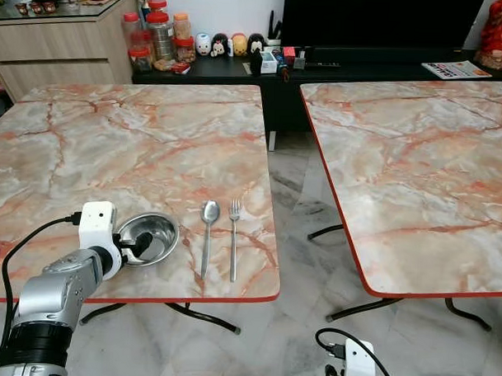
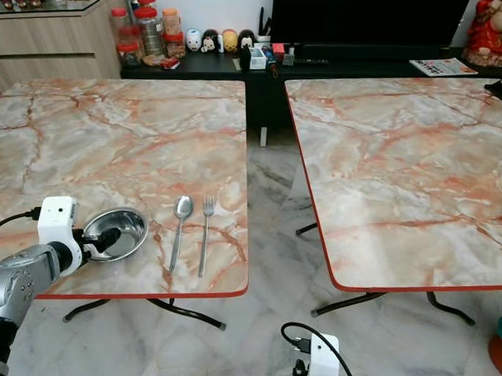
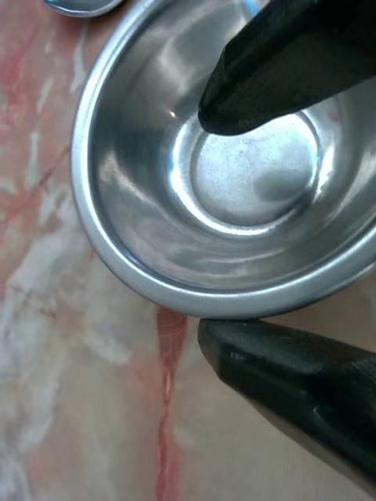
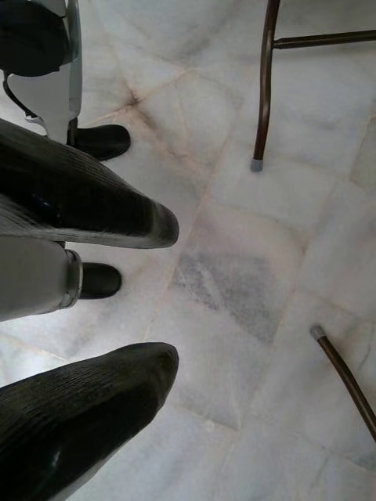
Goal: Setting the table
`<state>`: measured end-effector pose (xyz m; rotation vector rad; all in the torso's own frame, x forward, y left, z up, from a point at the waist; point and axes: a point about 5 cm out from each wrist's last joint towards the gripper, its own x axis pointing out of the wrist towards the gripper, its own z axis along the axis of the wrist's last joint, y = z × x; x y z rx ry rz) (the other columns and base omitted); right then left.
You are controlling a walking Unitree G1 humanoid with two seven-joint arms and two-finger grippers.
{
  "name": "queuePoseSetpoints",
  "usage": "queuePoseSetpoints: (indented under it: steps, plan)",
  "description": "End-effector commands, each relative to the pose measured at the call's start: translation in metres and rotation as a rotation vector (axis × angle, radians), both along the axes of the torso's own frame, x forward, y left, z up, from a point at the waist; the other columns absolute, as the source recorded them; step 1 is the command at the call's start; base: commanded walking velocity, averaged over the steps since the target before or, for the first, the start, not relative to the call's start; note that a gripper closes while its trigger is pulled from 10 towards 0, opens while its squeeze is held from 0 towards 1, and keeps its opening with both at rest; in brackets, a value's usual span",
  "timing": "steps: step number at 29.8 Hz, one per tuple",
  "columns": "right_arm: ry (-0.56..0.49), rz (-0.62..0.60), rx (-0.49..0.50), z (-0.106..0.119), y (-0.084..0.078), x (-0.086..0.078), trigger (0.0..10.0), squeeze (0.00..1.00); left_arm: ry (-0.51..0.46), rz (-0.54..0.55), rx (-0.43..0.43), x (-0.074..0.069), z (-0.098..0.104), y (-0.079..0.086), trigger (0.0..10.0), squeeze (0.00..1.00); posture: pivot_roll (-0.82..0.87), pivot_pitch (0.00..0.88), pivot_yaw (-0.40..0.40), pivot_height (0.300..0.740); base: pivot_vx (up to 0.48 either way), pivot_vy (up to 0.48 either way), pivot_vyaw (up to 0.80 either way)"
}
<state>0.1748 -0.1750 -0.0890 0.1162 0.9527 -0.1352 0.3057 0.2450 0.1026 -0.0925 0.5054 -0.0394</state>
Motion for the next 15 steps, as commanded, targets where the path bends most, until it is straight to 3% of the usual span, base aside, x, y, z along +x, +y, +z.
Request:
queuePoseSetpoints:
  steps: [1, 15]
  plan:
    - [0.000, -0.013, 0.006, 0.0002, -0.0001, 0.0006, 10.0, 0.00, 0.009, -0.014, 0.014, -0.0004, 0.0002, -0.0014, 0.0, 0.00, 0.09, 0.000, 0.037, 0.740, 0.000, 0.000, 0.00]
    - [0.001, -0.017, 0.010, -0.0001, 0.0008, 0.0000, 10.0, 0.00, 0.040, 0.029, -0.002, -0.0077, -0.0084, 0.0081, 0.0, 0.00, 0.09, 0.000, 0.038, 0.740, 0.000, 0.000, 0.00]
